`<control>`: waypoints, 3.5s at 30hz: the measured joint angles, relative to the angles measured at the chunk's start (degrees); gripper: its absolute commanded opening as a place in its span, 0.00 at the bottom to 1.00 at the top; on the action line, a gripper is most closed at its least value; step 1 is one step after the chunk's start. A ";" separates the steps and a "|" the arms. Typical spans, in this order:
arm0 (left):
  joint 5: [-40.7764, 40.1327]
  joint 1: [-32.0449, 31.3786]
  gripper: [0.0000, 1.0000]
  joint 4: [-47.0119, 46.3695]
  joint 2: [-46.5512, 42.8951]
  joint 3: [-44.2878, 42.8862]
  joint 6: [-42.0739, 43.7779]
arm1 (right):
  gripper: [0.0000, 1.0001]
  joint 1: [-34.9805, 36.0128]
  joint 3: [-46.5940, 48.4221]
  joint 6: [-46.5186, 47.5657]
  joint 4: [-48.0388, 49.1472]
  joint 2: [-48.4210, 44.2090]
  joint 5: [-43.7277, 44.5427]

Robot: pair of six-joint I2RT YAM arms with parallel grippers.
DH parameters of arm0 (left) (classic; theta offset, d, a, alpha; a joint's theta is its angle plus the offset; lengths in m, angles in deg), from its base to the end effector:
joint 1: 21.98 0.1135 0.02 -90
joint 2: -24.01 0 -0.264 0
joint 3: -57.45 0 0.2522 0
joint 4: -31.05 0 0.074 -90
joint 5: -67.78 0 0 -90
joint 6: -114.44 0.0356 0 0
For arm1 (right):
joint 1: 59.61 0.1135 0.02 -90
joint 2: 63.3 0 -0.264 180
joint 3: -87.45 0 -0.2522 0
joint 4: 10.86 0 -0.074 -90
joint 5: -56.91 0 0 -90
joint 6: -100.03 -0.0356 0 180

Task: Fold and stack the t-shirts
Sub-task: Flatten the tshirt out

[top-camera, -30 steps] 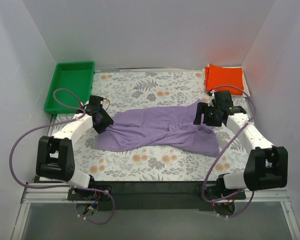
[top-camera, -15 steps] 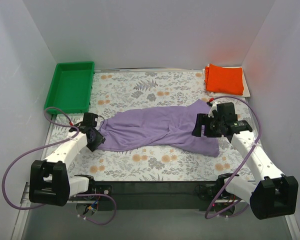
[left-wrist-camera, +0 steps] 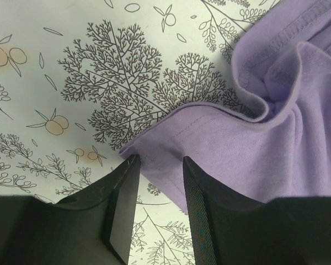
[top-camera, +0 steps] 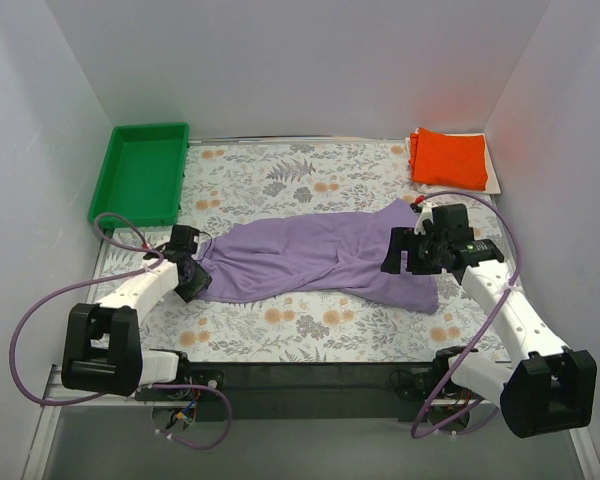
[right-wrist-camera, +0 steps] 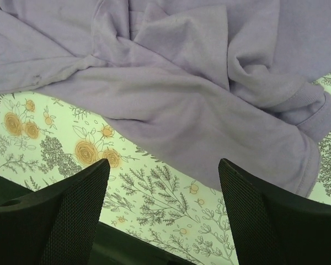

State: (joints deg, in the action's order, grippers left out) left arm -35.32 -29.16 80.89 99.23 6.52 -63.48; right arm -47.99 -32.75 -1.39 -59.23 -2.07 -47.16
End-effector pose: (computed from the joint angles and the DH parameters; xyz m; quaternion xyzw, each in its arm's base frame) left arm 0.2116 -0.0185 0.1605 -0.6493 0.7395 -0.0249 0.1759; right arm 0.2090 0.0518 0.2557 -0.0437 0.9319 0.1808 0.3112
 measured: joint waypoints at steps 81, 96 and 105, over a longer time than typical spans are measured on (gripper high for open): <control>2.47 0.33 0.00 -3.17 -1.86 2.10 2.23 | 0.42 -4.85 27.91 9.01 5.84 45.68 -1.55; 2.69 0.33 0.00 -3.10 -1.90 2.10 2.19 | 0.01 -4.85 28.48 10.32 6.36 45.40 -5.40; 5.27 0.33 0.04 -0.72 -2.38 1.95 0.59 | 0.01 -4.83 20.04 7.04 3.37 25.81 -4.02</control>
State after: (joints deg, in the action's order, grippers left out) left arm -30.05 -28.83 80.17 96.85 8.46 -62.89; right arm -52.83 -12.71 5.65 -55.87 23.75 -51.18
